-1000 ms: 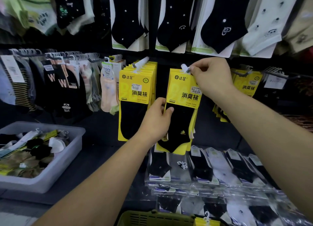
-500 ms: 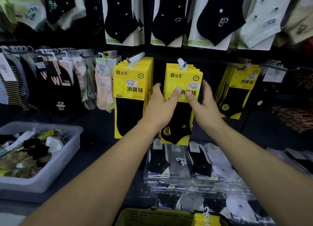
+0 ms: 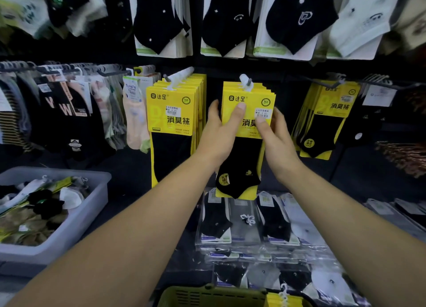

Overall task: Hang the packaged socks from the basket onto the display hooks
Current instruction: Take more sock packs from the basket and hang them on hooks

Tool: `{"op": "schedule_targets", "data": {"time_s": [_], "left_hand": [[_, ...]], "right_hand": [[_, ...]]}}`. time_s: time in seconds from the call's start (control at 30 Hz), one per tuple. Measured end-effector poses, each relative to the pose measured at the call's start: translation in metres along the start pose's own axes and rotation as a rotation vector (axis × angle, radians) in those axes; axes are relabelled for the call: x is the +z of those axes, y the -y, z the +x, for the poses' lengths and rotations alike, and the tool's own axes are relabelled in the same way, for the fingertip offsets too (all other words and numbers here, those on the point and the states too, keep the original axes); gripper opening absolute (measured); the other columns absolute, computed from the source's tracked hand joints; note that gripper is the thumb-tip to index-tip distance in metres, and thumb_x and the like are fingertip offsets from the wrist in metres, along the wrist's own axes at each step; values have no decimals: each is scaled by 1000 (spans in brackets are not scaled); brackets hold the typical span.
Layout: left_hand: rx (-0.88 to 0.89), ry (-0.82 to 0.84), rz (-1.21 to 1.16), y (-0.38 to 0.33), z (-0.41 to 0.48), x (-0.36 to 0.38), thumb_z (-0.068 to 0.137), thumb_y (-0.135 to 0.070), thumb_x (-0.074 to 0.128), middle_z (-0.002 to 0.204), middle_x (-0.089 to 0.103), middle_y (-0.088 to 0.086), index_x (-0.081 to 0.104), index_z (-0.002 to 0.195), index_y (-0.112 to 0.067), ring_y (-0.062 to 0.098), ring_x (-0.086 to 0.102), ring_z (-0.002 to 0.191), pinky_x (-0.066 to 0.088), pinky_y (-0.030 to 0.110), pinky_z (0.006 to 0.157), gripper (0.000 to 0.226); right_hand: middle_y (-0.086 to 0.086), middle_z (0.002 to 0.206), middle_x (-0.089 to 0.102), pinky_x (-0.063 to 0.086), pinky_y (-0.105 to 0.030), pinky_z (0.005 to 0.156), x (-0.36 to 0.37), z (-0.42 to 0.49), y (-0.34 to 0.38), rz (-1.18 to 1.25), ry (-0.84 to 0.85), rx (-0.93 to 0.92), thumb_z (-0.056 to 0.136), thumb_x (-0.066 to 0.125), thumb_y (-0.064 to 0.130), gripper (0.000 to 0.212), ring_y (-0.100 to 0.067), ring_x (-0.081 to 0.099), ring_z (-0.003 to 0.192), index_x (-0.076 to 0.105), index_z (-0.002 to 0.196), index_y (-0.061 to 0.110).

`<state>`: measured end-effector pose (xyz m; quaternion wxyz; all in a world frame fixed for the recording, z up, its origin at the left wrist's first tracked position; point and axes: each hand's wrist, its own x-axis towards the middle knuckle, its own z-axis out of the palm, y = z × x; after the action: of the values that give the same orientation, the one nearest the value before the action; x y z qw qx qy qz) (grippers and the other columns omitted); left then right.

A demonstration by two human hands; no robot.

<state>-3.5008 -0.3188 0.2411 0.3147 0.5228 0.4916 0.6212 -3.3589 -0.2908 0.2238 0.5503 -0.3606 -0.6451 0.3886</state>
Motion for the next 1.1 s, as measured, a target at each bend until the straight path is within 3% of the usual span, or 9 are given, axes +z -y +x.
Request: {"op": "schedule_targets", "data": {"time_s": [0.13,0.33,0.5,0.63,0.73,0.87,0.93,1.0,1.1], "left_hand": [[55,-53,-13,-1,17,9,107,-45,59,114,71,-22,58,133,-34,-8,65,109,50,23,95,28],[27,-87,-16,-1,43,19,109,-39,57,118,71,-14,60,124,-33,3,66,110,50,27,95,17],[21,-99,-14,6,61,22,109,-37,57,113,70,-15,60,134,-23,-3,65,103,48,18,84,29],[-14,-121,23,12,54,20,108,-39,59,141,64,-6,32,163,-15,15,59,134,45,35,114,66],[-26,-132,87,12,34,13,108,-38,59,145,54,-7,14,170,-17,9,46,137,33,27,111,79],[-72,-72,192,14,-25,1,108,-34,56,171,34,2,16,169,-19,15,34,155,23,25,112,75],[-75,-26,224,24,-63,-9,108,-32,57,149,55,-9,45,155,-27,1,51,133,33,21,107,49],[-122,51,293,40,-103,-23,107,-31,59,114,68,-16,65,122,-33,-6,61,99,46,13,83,16],[-222,99,479,74,-154,-54,105,-33,60,86,73,-8,69,93,-31,6,65,73,46,20,59,15]], "right_hand": [[20,127,61,44,-3,80,7,21,-2,-47,15,-40,104,47,40,47,14,58,108,39,148,28],[14,127,61,44,-12,87,15,56,-9,-51,9,-19,107,41,33,40,7,58,110,41,146,24],[22,117,61,40,2,70,16,70,-15,-73,11,-3,106,42,34,40,22,57,93,42,145,25],[29,121,58,40,-5,83,11,54,-21,-88,24,-8,104,45,39,46,19,52,108,39,149,31],[30,125,53,38,1,81,5,25,-28,-116,0,20,103,49,38,55,25,49,104,31,154,27],[18,127,51,37,5,73,0,-44,-49,-159,-89,136,102,52,36,45,32,45,94,43,144,24],[15,118,59,41,-1,72,2,-90,-63,-209,-50,185,101,54,34,28,25,51,93,53,128,28],[13,102,62,42,-8,68,6,-135,-77,-235,55,255,100,56,28,10,10,58,87,57,109,34],[6,84,60,39,-9,64,16,-199,-101,-322,276,351,97,58,10,15,0,53,66,60,95,25]]}}
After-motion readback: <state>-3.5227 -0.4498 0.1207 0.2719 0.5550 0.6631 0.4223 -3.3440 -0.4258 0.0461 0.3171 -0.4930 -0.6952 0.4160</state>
